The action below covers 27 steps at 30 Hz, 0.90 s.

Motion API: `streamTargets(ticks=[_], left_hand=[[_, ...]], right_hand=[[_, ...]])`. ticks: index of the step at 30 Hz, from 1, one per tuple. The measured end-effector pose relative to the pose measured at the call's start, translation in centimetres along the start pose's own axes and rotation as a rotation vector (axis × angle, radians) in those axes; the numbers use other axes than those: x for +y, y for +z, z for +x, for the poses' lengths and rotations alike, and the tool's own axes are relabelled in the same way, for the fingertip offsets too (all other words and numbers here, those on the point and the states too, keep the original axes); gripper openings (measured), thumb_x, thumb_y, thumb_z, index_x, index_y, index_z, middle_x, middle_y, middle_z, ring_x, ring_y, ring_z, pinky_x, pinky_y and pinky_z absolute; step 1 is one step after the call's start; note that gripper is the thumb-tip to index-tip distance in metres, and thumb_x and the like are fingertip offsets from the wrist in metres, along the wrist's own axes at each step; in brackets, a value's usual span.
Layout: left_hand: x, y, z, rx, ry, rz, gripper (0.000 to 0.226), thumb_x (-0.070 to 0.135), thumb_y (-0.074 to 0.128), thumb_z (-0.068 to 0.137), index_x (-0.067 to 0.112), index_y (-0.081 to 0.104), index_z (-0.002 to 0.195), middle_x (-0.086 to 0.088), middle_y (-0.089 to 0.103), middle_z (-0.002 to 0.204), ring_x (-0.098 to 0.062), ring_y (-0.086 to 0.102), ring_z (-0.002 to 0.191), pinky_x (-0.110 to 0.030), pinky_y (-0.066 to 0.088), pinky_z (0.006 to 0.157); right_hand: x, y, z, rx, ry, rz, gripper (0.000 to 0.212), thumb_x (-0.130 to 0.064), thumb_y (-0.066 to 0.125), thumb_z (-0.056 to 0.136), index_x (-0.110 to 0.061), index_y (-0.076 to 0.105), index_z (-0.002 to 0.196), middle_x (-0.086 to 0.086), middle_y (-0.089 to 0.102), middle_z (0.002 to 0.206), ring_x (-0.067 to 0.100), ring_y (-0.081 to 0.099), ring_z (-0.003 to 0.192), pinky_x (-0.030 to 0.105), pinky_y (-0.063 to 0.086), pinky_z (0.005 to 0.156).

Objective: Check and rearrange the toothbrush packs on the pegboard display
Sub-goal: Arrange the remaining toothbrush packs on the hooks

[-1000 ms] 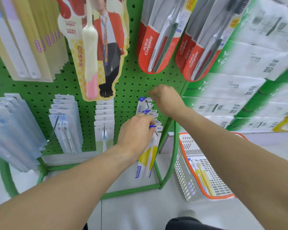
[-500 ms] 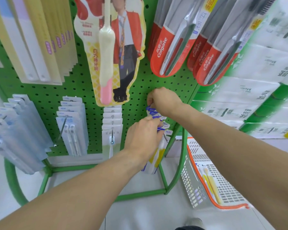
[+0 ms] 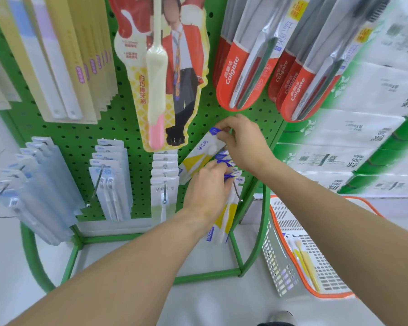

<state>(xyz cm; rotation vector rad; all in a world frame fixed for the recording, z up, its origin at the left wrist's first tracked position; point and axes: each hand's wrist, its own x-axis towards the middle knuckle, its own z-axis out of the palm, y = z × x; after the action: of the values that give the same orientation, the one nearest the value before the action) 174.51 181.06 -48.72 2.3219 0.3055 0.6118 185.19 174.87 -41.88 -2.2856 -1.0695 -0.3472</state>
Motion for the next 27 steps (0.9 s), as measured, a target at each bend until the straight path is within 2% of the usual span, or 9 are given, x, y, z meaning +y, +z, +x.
streamTargets(ticks=[2,5,8,11,14,18,20,24,27], left_hand=[[-0.1,0.3,0.3,0.02,-0.016,-0.031,0.022,0.018,0.064,0.096,0.012,0.071,0.116,-0.007,0.066,0.112,-0.027,0.063,0.099,-0.043,0.052,0.085],[0.1,0.7,0.4,0.053,-0.035,-0.067,0.019,0.017,0.065,0.095,0.01,0.071,0.112,-0.009,0.065,0.113,-0.028,0.064,0.096,-0.045,0.053,0.085],[0.0,0.3,0.1,0.082,-0.037,-0.069,0.019,0.022,0.069,0.093,0.01,0.066,0.108,-0.005,0.06,0.116,-0.026,0.064,0.082,-0.045,0.051,0.082],[0.3,-1.1,-0.5,0.133,0.032,-0.016,0.022,0.032,0.069,0.092,0.014,0.06,0.103,0.001,0.057,0.111,-0.024,0.064,0.088,-0.045,0.052,0.077],[1.1,-3.0,-1.2,0.196,0.152,0.062,0.016,0.033,0.063,0.096,0.019,0.056,0.098,0.006,0.055,0.103,-0.021,0.065,0.082,-0.044,0.052,0.065],[2.1,-4.9,-2.3,0.241,0.293,0.062,0.01,0.024,0.064,0.096,0.019,0.056,0.099,0.008,0.051,0.102,-0.015,0.059,0.084,-0.035,0.043,0.059],[2.4,-5.4,-2.8,0.241,0.354,0.023,0.007,0.018,0.063,0.095,0.016,0.058,0.101,0.006,0.052,0.103,-0.014,0.057,0.089,-0.034,0.045,0.065],[3.1,-6.1,-3.4,0.214,0.487,-0.106,0.018,0.001,0.059,0.094,0.007,0.063,0.111,-0.002,0.057,0.111,-0.018,0.054,0.105,-0.025,0.043,0.092],[4.1,-7.0,-3.9,0.158,0.444,-0.19,0.029,0.009,0.057,0.099,0.008,0.06,0.127,-0.002,0.058,0.125,-0.015,0.053,0.119,-0.023,0.04,0.103]], right_hand=[[0.2,-0.9,-1.3,0.073,-0.018,0.024,0.014,-0.008,0.061,0.097,-0.009,0.072,0.104,-0.003,0.054,0.094,-0.006,0.047,0.071,0.01,0.032,0.068],[0.4,-2.0,-3.3,0.167,-0.024,0.071,0.011,-0.006,0.062,0.097,-0.011,0.071,0.1,-0.007,0.051,0.089,-0.014,0.049,0.074,0.003,0.034,0.071],[0.4,-2.7,-4.7,0.231,0.034,0.115,0.011,-0.008,0.061,0.098,-0.015,0.069,0.099,-0.011,0.051,0.086,-0.01,0.05,0.072,0.008,0.035,0.067],[-0.2,-3.4,-5.9,0.253,0.149,0.194,0.01,-0.011,0.061,0.098,-0.017,0.068,0.1,-0.017,0.046,0.075,-0.008,0.048,0.064,0.009,0.031,0.06],[-1.0,-4.3,-7.1,0.269,0.219,0.284,0.009,-0.011,0.06,0.099,-0.014,0.068,0.101,-0.017,0.047,0.068,-0.003,0.045,0.054,0.01,0.033,0.055],[-2.3,-5.9,-8.6,0.312,0.267,0.389,0.009,-0.012,0.061,0.099,-0.018,0.067,0.098,-0.012,0.06,0.076,-0.003,0.048,0.061,0.011,0.04,0.061],[-3.0,-6.7,-9.4,0.31,0.306,0.481,0.008,-0.013,0.061,0.099,-0.016,0.068,0.099,-0.006,0.064,0.08,-0.003,0.052,0.065,0.013,0.044,0.064],[-4.1,-8.3,-11.0,0.299,0.407,0.706,0.01,-0.015,0.06,0.1,-0.015,0.07,0.097,0.0,0.064,0.082,0.008,0.056,0.071,0.022,0.048,0.059],[-4.1,-9.2,-11.9,0.288,0.43,0.784,0.014,-0.012,0.059,0.1,-0.014,0.072,0.095,0.001,0.065,0.083,0.013,0.054,0.07,0.026,0.044,0.057]])
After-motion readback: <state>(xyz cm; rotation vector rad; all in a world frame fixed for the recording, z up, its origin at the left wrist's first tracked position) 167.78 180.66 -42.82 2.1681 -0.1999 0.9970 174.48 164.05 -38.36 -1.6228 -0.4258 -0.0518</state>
